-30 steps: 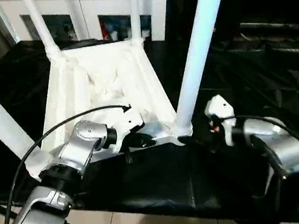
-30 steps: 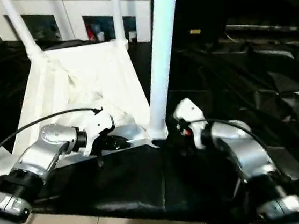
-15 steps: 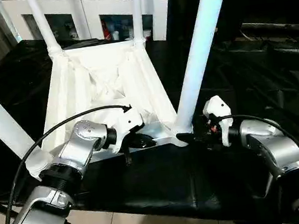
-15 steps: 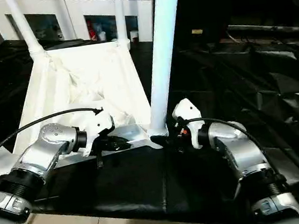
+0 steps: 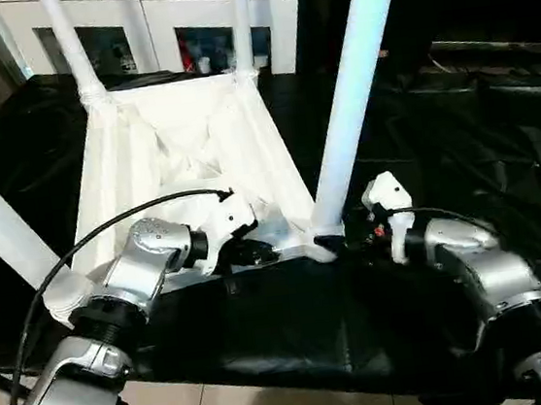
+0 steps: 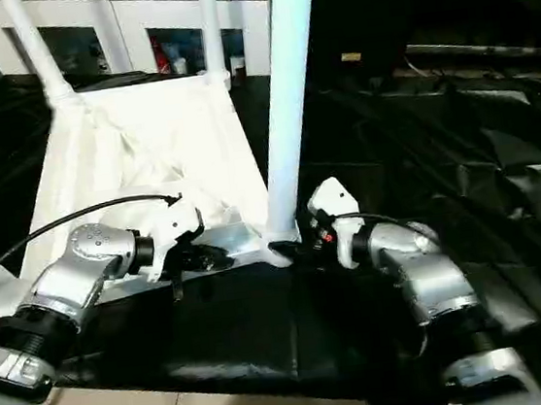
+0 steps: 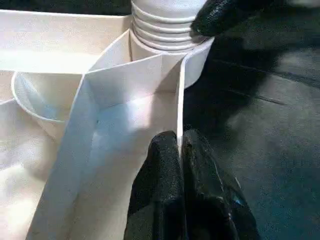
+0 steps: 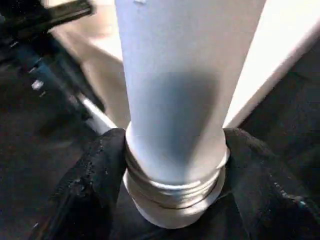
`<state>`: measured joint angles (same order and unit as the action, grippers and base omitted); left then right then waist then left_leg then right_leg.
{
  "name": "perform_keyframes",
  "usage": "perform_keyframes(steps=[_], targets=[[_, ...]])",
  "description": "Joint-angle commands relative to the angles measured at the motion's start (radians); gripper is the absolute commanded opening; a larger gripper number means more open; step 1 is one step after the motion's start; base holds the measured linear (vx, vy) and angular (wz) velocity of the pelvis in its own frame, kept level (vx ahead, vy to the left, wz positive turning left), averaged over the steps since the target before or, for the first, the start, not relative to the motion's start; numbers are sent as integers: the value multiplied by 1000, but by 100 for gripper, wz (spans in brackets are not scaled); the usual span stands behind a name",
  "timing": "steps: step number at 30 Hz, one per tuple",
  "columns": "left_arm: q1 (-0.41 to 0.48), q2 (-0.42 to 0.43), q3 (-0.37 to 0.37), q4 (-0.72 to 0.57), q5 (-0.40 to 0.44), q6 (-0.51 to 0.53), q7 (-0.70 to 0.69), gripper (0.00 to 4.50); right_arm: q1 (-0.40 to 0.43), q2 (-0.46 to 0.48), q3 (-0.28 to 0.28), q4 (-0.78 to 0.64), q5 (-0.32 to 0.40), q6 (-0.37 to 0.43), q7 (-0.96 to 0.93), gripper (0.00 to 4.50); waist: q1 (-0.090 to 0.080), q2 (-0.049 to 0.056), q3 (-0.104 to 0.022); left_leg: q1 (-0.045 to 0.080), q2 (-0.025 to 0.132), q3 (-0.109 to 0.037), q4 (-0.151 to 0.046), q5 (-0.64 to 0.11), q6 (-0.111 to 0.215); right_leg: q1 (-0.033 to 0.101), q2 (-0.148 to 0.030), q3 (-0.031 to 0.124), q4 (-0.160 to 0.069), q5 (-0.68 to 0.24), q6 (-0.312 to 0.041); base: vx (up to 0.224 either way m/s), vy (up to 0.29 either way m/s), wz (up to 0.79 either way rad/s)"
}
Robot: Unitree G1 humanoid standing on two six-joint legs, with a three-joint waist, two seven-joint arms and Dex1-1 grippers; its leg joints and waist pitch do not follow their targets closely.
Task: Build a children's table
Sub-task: Rotate leg to tighten
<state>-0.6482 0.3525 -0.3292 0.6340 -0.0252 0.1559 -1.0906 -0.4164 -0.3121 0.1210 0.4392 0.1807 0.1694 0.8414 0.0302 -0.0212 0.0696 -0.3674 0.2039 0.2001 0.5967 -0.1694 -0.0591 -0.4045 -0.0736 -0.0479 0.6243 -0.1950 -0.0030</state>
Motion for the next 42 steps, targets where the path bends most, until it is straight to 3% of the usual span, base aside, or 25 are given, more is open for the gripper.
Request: perform_keyframes(steps=[1,3,5,6,7,10,12,13,20,24,28,30,31,34,38,42], targets=[[-2,-48,20,42,-7,23,88,0,7,35,-17,19,-13,-7,-87,272,1,-17,-57,11,24,-26,-77,-338,-3,26,-65,38,-115,-514,-123,0,0,0],[-14,-79,29,63,2,34,151,0,10,75,-33,40,-25,-8,-178,272,0,-15,-54,19,23,-24,-77,-351,-12,18,-63,38,-119,-516,-126,0,0,0],[-49,-173,46,113,15,56,294,0,11,196,-85,82,-41,36,-438,272,-3,-15,-57,10,23,-28,-82,-334,-17,27,-66,36,-116,-502,-124,0,0,0],[-51,-178,46,115,16,56,301,0,10,202,-87,84,-42,38,-450,272,-4,-14,-57,10,23,-27,-83,-327,-21,25,-65,37,-115,-490,-125,0,0,0],[-64,-219,41,125,21,57,336,0,8,245,-79,93,-59,45,-513,272,-3,-7,-64,16,24,-27,-83,-333,-22,26,-65,37,-114,-455,-134,0,0,0],[-67,-232,36,127,24,56,343,0,7,259,-70,95,-67,41,-523,272,0,-10,-64,18,23,-23,-84,-341,-10,24,-62,42,-114,-385,-147,0,0,0],[-72,-258,21,131,42,47,344,0,13,278,-26,82,-94,15,-499,272,-1,-11,-66,16,22,-22,-84,-337,-7,27,-61,43,-112,-366,-150,0,0,0],[-72,-263,15,132,49,43,340,0,16,281,-13,77,-99,3,-483,307,0,-13,-67,16,22,-22,-84,-334,-1,28,-61,44,-113,-355,-151,0,0,0],[-54,-231,-3,113,51,19,245,0,10,233,-21,56,-86,-20,-394,379,4,-15,-69,11,21,-23,-84,-319,15,35,-64,45,-112,-353,-153,0,0,0],[-33,-170,-5,82,42,6,155,0,9,113,0,-2,-74,20,-240,379,6,-16,-71,7,22,-22,-82,-288,34,43,-63,45,-106,-298,-169,0,0,0],[-10,-102,-1,35,18,-14,16,0,26,-17,28,-81,-51,21,-17,379,12,-17,-75,6,23,-17,-75,-230,62,48,-64,47,-95,-195,-202,0,0,0],[-7,-97,-2,29,14,-15,3,0,27,-23,27,-84,-48,21,-6,379,11,-15,-77,6,23,-16,-74,-215,67,48,-63,46,-91,-171,-214,0,0,0],[14,-56,-9,-20,-14,-8,-93,0,25,-61,21,-96,-31,17,63,379,15,-15,-80,5,25,-18,-73,-189,72,54,-66,45,-84,-132,-232,0,0,0],[31,-20,-18,-62,-35,6,-168,0,20,-89,19,-103,-13,21,112,379,15,-12,-80,8,27,-15,-72,-172,86,51,-62,44,-79,-86,-260,0,0,0],[44,13,-18,-88,-39,12,-221,0,15,-116,31,-117,7,40,172,379,23,-9,-78,13,30,-14,-74,-178,79,48,-62,44,-79,-89,-270,0,0,0],[48,31,-10,-93,-39,12,-234,0,16,-118,36,-122,18,57,218,379,31,-9,-75,14,30,-15,-77,-212,49,48,-63,45,-82,-137,-255,0,0,0]])
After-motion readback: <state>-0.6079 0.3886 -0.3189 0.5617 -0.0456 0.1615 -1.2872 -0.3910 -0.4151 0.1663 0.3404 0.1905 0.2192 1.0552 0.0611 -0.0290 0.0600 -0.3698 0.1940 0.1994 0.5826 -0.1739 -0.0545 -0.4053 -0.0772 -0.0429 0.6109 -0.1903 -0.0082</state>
